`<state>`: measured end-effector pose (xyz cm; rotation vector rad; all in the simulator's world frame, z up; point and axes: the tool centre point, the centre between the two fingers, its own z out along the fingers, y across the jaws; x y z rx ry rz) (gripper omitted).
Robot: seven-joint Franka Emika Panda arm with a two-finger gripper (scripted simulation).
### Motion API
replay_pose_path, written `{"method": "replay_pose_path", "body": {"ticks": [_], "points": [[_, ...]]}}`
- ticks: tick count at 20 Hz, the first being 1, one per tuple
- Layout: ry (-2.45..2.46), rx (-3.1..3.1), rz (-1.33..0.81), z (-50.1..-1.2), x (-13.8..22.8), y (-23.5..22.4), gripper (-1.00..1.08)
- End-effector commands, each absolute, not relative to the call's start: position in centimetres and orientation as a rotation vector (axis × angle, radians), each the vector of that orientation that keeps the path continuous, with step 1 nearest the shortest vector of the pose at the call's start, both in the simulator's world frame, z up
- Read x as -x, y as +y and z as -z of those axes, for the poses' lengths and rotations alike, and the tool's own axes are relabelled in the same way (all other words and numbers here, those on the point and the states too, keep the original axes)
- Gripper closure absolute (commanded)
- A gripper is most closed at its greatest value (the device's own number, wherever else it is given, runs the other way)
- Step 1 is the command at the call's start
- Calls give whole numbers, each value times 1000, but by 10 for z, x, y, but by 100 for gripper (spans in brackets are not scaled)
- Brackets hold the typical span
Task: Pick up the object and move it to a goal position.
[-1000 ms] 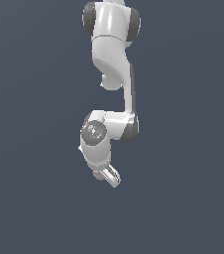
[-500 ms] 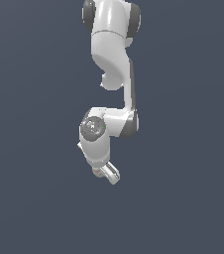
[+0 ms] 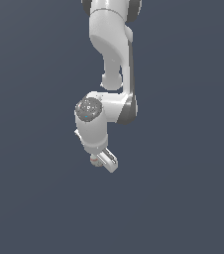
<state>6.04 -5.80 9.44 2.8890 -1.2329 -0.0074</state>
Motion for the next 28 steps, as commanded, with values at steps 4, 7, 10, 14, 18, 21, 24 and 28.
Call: {"method": "replay_pose_path", "body": {"ticks": [4,7,10,14,18,21,24,28], "points": [[-1234,-2891,3,-132,-33,-65,108],[-1234,-2891,3,-153,-17,-70,108],[-1234,-2891,3,-174,0,-74,108],[-1235,-2892,3,-204,22,-80,108],[-1235,-2892,3,-234,45,-86,108],[-1235,-2892,3,-257,62,-91,108],[-1235,-2891,2,-279,78,-96,108],[-1235,-2890,1,-305,97,-101,108]]}}
